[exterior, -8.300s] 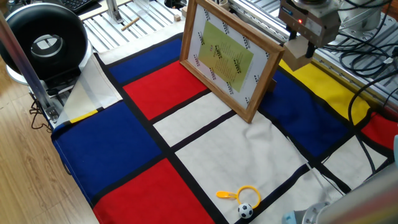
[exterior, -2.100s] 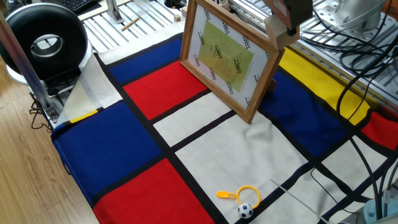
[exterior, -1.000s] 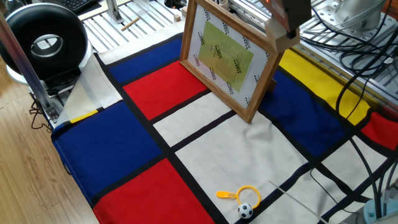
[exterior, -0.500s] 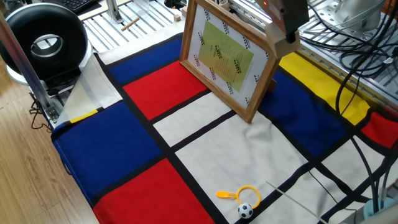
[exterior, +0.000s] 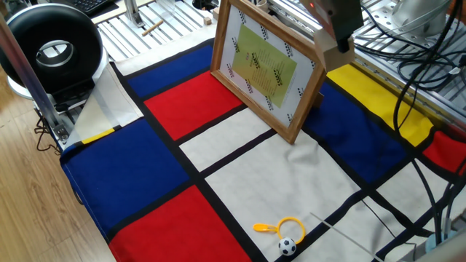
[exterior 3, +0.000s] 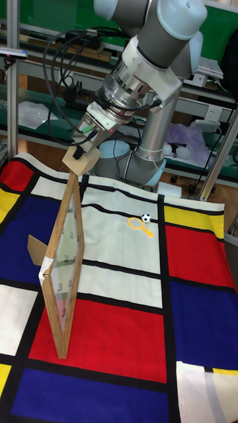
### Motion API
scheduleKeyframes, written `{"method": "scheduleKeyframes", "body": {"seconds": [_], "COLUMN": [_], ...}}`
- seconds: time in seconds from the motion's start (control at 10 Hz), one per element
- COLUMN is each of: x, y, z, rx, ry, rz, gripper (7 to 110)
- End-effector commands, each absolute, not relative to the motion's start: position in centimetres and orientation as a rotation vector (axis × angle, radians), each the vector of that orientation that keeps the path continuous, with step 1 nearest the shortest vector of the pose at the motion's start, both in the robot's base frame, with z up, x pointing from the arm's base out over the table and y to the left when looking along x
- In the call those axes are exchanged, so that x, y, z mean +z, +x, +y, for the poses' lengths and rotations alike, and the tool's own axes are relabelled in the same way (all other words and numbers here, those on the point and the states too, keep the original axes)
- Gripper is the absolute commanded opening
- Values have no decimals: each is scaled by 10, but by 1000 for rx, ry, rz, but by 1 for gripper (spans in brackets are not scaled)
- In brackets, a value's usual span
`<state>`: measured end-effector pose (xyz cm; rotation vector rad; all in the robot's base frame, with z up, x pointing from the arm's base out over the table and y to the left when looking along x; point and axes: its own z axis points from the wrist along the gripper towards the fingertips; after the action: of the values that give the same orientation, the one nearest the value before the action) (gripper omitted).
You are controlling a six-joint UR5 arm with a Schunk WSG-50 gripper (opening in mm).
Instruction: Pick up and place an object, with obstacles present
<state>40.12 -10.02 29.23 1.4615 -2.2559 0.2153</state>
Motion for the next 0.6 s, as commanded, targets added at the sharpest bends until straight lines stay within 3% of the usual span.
{"method": "scheduleKeyframes", "body": {"seconds": [0.0, 0.5], "x": [291, 289], "y": [400, 394], "z": [-93, -80], "rx": [168, 70], "ry": [1440, 1370], "rz": [-2274, -2312], "gripper": [7, 7]}}
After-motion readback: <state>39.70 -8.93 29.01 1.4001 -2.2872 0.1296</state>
